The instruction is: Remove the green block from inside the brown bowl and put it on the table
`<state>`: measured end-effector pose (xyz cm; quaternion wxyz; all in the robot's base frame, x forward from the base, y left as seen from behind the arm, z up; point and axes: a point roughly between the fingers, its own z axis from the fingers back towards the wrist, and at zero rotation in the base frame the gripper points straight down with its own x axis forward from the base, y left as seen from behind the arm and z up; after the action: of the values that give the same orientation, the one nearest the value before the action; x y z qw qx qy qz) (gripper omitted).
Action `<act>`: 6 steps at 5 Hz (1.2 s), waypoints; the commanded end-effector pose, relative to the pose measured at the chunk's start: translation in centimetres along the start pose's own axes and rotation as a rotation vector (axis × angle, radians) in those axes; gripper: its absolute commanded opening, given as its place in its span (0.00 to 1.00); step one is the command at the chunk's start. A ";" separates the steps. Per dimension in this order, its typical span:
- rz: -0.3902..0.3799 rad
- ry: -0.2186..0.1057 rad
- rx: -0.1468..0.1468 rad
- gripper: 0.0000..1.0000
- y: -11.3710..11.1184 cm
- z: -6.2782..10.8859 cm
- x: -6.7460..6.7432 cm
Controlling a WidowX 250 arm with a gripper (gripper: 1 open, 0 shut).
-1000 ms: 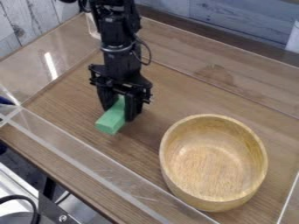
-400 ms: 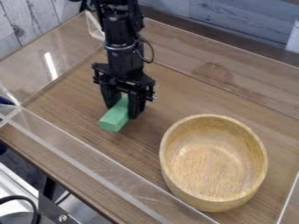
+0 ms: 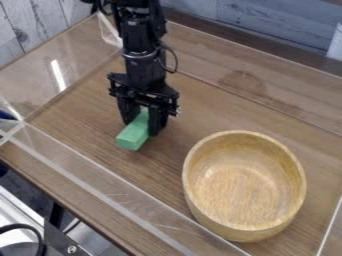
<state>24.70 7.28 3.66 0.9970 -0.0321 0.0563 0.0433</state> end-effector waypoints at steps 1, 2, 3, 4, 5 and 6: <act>-0.006 -0.054 0.017 0.00 0.3 1.1 1.3; -0.005 -0.052 0.018 0.00 0.3 1.0 1.5; -0.003 -0.052 0.017 0.00 0.3 0.9 1.8; 0.000 -0.052 0.016 0.00 0.4 0.8 2.1; 0.002 -0.053 0.014 0.00 0.4 0.8 2.3; 0.004 -0.055 0.011 0.00 0.3 0.9 2.6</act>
<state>26.21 7.66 2.95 0.9968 -0.0321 0.0556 0.0469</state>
